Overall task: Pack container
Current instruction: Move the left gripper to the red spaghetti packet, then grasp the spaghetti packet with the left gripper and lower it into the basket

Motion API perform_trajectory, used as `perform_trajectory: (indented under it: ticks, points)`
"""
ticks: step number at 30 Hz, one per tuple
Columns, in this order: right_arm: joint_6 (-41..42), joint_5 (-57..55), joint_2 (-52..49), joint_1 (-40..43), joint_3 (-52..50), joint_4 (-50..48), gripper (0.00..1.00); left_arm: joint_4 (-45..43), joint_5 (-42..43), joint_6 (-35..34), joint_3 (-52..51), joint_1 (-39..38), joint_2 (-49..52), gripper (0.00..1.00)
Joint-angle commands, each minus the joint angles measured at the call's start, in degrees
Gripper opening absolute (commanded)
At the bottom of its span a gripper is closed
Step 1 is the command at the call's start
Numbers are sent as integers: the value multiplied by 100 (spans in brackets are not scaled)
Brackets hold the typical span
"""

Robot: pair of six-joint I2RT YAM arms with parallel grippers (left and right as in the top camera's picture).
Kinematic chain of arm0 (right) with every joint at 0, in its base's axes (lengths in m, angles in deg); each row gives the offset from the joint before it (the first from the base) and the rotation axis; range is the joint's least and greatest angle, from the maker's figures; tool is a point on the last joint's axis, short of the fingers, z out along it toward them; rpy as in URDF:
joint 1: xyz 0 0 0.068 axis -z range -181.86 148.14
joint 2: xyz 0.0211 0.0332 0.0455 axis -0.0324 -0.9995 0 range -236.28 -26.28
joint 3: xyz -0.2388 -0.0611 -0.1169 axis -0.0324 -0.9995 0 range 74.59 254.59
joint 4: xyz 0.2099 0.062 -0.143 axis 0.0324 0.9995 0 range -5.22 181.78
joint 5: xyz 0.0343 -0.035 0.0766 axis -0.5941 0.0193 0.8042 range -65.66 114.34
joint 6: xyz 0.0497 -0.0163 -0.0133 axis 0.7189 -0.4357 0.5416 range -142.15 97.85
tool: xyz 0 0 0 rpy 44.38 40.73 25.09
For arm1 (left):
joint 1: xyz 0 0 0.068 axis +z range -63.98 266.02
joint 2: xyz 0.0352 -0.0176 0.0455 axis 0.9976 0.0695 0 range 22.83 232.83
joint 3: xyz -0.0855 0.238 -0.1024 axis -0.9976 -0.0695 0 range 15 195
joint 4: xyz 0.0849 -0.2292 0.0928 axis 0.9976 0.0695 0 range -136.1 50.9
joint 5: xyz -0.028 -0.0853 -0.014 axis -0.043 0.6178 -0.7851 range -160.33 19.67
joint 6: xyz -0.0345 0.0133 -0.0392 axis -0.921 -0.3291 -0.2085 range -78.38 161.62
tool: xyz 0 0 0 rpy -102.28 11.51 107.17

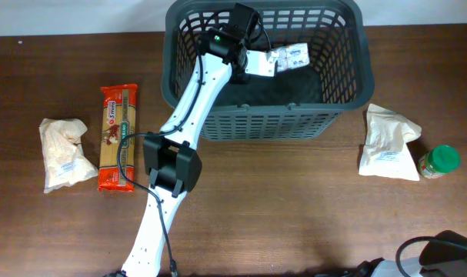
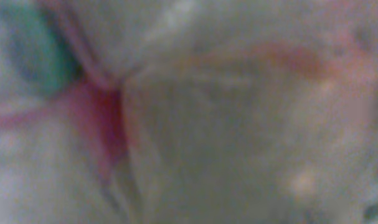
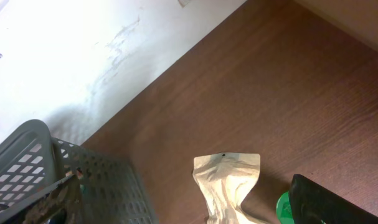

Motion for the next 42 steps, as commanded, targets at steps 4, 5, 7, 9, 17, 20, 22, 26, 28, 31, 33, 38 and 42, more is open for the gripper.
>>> perform_trajectory:
  ticks: [4, 5, 7, 9, 17, 20, 22, 26, 28, 31, 33, 38, 42]
  points:
    - [-13, 48, 17, 17, 42, -15, 99, -98, -37, -164, -35, 103, 118, 29]
    - [-13, 48, 17, 17, 42, -15, 99, -109, -35, -391, -35, 85, 87, 47]
    - [-13, 48, 17, 17, 42, -17, 99, -114, -33, -949, -35, 66, -74, 64]
    - [-13, 48, 17, 17, 42, -17, 99, -114, -33, -1714, -13, 66, -393, 99]
    - [-13, 48, 17, 17, 42, -15, 99, 308, -42, -4214, 153, 149, -2146, 99]
    - [-13, 48, 17, 17, 42, -15, 99, 485, -127, -5042, 153, 424, -2765, 99]
    - [-13, 48, 17, 17, 42, -15, 99, 785, -275, -5910, 153, 844, -3117, 99]
    - [-13, 48, 17, 17, 42, -15, 99, 1609, -356, -6929, 109, 1902, -3163, 100]
    - [-13, 48, 17, 17, 42, -15, 99, 1919, -339, -7055, -26, 2437, -3012, 100]
    - [-13, 48, 17, 17, 42, -15, 99, 2236, -330, -7066, -243, 2966, -2673, 99]
    - [-13, 48, 17, 17, 42, -15, 99, 2448, -323, -7066, -452, 3191, -2426, 99]
    - [-13, 48, 17, 17, 42, -15, 99, 2599, -317, -6946, -1377, 3401, -1650, 99]
    - [-13, 48, 17, 17, 42, -15, 99, 2249, -459, -6712, -2127, 3429, -1224, 99]
